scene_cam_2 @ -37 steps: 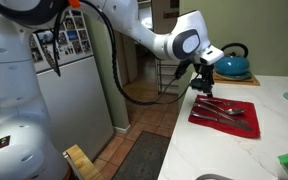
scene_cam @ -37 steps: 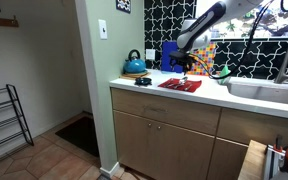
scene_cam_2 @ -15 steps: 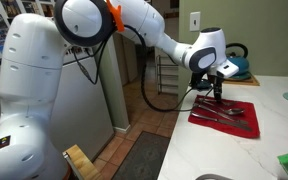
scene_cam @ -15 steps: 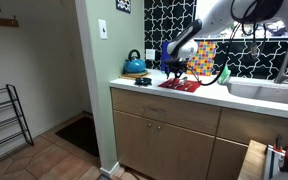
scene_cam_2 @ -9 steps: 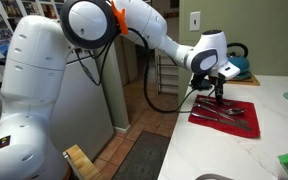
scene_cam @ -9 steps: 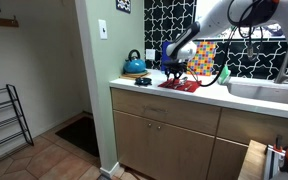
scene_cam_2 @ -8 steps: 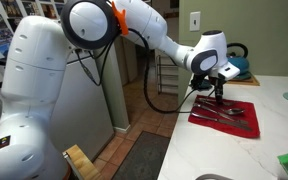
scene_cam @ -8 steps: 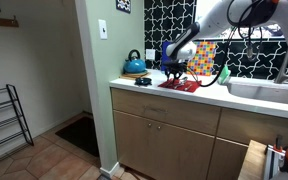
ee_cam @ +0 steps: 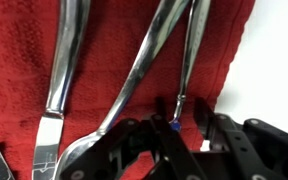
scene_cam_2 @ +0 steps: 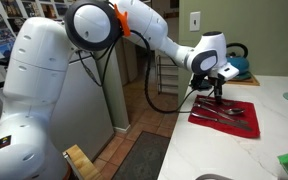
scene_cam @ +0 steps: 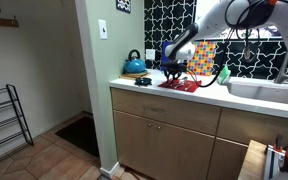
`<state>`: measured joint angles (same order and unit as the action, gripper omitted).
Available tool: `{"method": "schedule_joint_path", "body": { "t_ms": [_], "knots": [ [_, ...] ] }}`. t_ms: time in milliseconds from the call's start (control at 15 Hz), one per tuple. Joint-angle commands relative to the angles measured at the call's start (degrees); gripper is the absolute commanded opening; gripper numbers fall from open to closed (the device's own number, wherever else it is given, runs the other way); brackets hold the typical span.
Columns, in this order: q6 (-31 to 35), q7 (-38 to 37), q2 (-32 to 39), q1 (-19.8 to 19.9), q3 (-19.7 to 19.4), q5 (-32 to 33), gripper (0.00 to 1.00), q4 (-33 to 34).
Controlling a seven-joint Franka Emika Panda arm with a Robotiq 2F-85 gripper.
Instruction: Pick up the fork and put it on the dark green bowl
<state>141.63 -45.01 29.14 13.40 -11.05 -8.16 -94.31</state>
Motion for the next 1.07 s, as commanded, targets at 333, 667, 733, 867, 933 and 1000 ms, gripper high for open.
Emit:
{"method": "schedule_joint_path", "body": {
  "t_ms": [333, 667, 733, 867, 933, 1000],
  "knots": [
    [-2.29, -0.42, 1.45, -1.74, -2.42, 0.37, 0.06, 1.95],
    [-1.44, -2.72, -0.98, -3.18, -3.58, 0.59, 0.02, 0.21],
    [-1.29, -2.27, -1.73, -3.19, -3.22, 0.14, 0.02, -0.14],
    [-0.96, -1.34, -3.52, -3.09, -2.18, -1.29, 0.02, -0.75],
    [-0.86, -0.21, -4.51, -2.84, -1.24, -2.47, 0.02, -1.03],
    [-0.22, 1.23, -5.46, -2.7, -0.26, -3.39, 0.02, -1.36]
  ]
}}
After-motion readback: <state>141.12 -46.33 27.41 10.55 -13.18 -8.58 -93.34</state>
